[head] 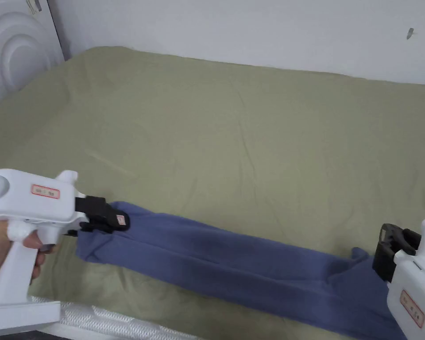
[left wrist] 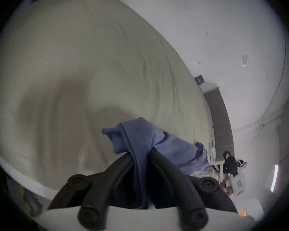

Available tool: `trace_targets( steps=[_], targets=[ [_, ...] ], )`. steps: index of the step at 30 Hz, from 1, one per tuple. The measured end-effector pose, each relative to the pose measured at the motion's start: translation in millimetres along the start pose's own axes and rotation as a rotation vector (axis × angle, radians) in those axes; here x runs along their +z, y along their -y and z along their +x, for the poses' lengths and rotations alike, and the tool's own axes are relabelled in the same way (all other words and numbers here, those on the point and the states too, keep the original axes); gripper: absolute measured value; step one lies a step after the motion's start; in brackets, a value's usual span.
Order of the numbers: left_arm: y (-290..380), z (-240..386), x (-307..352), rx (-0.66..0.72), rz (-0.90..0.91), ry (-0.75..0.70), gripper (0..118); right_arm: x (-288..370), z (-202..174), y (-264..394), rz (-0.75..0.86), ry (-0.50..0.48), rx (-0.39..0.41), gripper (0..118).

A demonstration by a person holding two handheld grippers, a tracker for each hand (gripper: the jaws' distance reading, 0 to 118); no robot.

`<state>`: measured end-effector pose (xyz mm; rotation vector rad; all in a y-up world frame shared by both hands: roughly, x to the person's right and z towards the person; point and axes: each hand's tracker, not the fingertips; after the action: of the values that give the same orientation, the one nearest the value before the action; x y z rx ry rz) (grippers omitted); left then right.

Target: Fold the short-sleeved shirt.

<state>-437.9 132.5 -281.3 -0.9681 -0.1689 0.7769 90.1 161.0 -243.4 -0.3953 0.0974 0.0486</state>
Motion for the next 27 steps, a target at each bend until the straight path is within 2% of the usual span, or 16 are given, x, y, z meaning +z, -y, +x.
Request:
trace_targets(
  steps=[5,11,16,24,25,26,27],
  targets=[
    [9.4,29.7,37.1,-0.092,0.043,-0.045,5,3.9,8.5,-2.6,0.012,0.004,0.022,0],
    [36.5,105.0,7.7,-0.199,0.005,-0.047,5,14.6,15.6,-2.4,0.02,0.015,-0.013,0],
    [65.3,171.7,-57.8,-0.292,-0.103,0.031,5,33.1,28.5,6.6,0.02,0.036,-0.027,0],
    [112.4,221.4,-187.4,-0.351,-0.206,-0.036,6,36.7,53.4,23.1,-0.02,0.053,-0.03,0],
    [118.3,223.1,-198.8,-0.366,-0.204,-0.052,15,34.8,55.4,24.6,-0.03,0.055,-0.029,0],
    [122.8,224.0,-207.4,-0.376,-0.211,-0.066,43,34.1,56.6,26.3,-0.033,0.055,-0.029,0],
    [124.0,221.5,-213.5,-0.372,-0.213,-0.053,96,33.3,57.6,27.9,-0.039,0.06,-0.03,0]
  ],
)
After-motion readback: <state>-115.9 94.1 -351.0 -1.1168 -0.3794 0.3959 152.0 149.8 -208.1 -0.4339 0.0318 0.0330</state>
